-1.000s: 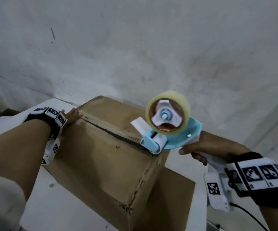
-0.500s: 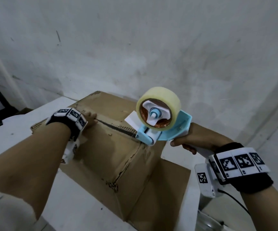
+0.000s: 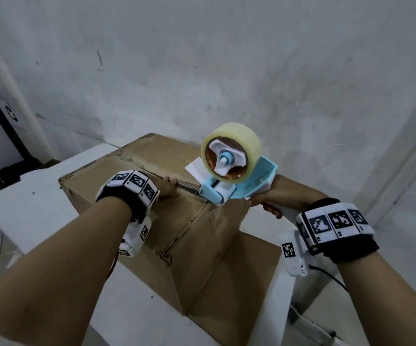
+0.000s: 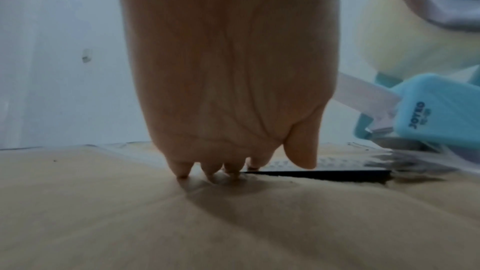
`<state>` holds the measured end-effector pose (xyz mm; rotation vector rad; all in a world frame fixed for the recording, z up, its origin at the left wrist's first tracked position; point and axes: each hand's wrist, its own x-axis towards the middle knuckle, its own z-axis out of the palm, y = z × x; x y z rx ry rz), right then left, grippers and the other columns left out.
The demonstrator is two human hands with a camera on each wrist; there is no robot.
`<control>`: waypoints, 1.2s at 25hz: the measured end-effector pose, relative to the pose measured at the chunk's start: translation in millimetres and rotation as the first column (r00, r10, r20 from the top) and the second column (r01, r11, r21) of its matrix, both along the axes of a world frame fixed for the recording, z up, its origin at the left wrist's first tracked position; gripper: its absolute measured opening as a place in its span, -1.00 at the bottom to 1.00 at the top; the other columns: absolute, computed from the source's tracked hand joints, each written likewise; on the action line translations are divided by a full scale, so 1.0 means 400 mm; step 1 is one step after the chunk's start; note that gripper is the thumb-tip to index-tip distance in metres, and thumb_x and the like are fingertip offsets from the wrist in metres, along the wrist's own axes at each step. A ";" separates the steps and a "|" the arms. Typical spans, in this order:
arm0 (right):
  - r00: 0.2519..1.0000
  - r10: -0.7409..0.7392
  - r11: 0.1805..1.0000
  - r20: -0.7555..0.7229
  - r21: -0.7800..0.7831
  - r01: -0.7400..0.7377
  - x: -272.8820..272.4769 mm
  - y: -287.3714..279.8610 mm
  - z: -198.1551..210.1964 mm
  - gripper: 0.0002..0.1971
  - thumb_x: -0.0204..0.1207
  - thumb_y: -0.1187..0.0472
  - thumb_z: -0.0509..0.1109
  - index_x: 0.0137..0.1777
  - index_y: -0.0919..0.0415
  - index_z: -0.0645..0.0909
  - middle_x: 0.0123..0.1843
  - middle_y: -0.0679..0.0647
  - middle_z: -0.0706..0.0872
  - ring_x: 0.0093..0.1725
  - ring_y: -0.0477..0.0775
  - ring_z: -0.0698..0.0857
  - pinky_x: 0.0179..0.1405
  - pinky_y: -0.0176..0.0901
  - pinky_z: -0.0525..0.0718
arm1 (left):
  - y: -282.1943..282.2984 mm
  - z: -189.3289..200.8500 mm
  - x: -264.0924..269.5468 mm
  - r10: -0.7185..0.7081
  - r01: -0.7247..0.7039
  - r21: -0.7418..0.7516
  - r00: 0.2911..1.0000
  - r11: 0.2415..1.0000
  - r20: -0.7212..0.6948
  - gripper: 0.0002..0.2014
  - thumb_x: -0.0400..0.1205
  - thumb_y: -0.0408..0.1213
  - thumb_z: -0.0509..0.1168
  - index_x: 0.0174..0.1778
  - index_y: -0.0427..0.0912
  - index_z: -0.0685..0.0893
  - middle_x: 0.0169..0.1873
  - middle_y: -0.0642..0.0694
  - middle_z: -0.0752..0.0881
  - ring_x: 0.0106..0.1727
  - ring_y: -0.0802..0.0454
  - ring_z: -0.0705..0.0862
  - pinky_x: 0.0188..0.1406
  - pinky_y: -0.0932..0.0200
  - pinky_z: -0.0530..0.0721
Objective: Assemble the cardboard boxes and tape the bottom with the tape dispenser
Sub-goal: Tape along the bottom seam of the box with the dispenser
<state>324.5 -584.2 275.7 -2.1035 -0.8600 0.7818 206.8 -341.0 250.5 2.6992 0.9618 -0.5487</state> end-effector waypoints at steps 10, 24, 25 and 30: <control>1.000 0.028 0.999 0.011 0.030 -0.029 -0.021 -0.019 -0.006 -0.81 0.44 0.33 0.42 -0.38 0.29 0.56 -0.74 -0.02 0.50 -0.71 -0.04 0.42 -0.60 -0.25 0.46 | -0.064 -0.015 0.039 0.122 -0.055 -0.326 0.974 0.944 0.189 -0.49 0.77 -0.20 -0.11 0.63 -0.30 -0.01 0.64 -0.22 0.10 0.65 -0.15 0.12 0.62 0.01 0.13; 0.996 0.058 0.995 0.062 -0.083 -0.053 0.016 -0.151 0.083 -0.87 0.41 0.30 0.46 -0.14 0.38 0.63 -0.58 0.11 0.49 -0.64 0.01 0.41 -0.62 -0.23 0.44 | -0.077 -0.005 0.042 0.075 -0.078 -0.114 0.997 0.990 -0.028 -0.39 0.71 0.12 -0.23 0.65 -0.09 -0.01 0.67 -0.14 0.00 0.68 -0.10 0.02 0.66 0.01 -0.04; 0.998 0.047 0.996 0.040 -0.083 -0.044 0.016 -0.178 0.080 -0.90 0.40 0.31 0.47 -0.24 0.33 0.61 -0.60 0.10 0.49 -0.66 0.00 0.41 -0.62 -0.23 0.44 | -0.071 -0.007 0.041 0.065 -0.070 -0.118 0.997 0.990 -0.042 -0.38 0.70 0.15 -0.23 0.65 -0.06 -0.05 0.67 -0.12 -0.02 0.69 -0.11 0.00 0.67 -0.04 -0.07; 0.999 -0.030 0.999 -0.014 -0.014 0.029 -0.005 -0.220 -0.019 -0.76 0.38 0.37 0.46 -0.46 0.16 0.57 -0.67 0.08 0.45 -0.69 0.01 0.35 -0.59 -0.19 0.38 | -0.067 0.001 0.047 -0.019 0.008 -0.184 0.998 0.983 -0.057 -0.24 0.60 0.28 -0.11 0.65 -0.04 -0.09 0.67 0.01 -0.10 0.69 -0.03 -0.12 0.67 -0.07 -0.19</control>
